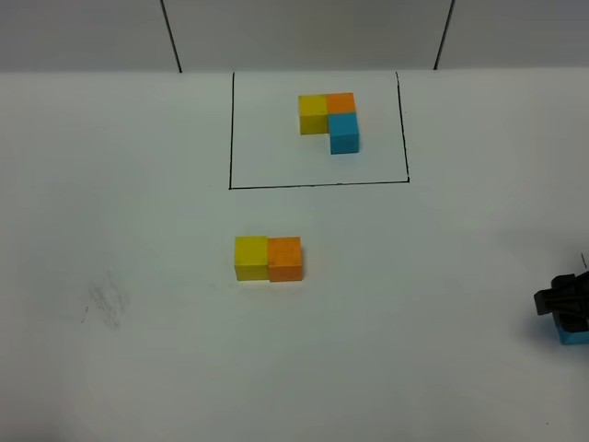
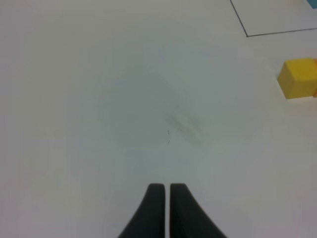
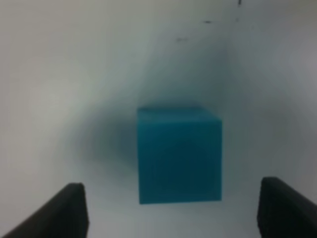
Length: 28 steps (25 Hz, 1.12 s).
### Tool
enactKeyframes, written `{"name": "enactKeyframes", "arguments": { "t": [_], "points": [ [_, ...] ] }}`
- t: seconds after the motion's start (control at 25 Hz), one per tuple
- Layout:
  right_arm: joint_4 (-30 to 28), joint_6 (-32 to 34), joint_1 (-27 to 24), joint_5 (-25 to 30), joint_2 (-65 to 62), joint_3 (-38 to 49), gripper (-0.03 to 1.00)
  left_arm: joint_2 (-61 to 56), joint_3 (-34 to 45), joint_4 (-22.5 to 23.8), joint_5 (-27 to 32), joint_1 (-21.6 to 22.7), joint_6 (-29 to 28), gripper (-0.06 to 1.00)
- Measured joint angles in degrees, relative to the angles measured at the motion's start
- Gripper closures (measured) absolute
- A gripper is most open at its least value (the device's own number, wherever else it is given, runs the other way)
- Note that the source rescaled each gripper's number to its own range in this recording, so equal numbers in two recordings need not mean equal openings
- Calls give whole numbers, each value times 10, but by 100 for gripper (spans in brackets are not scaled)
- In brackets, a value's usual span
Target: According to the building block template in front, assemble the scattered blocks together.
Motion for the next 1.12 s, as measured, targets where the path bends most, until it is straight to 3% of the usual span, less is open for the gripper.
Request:
{"name": "enactKeyframes", "arguments": {
  "t": [0.2,0.72,1.12],
  "points": [
    [0,3,0,-45,3,17,24,0,0,0,0,0,0,94],
    [-12,11,0,-97,101,19,26,0,0,0,0,0,0,94],
    [-99,101,0,-118,138,18,48,0,0,0,0,0,0,94]
  ]
}}
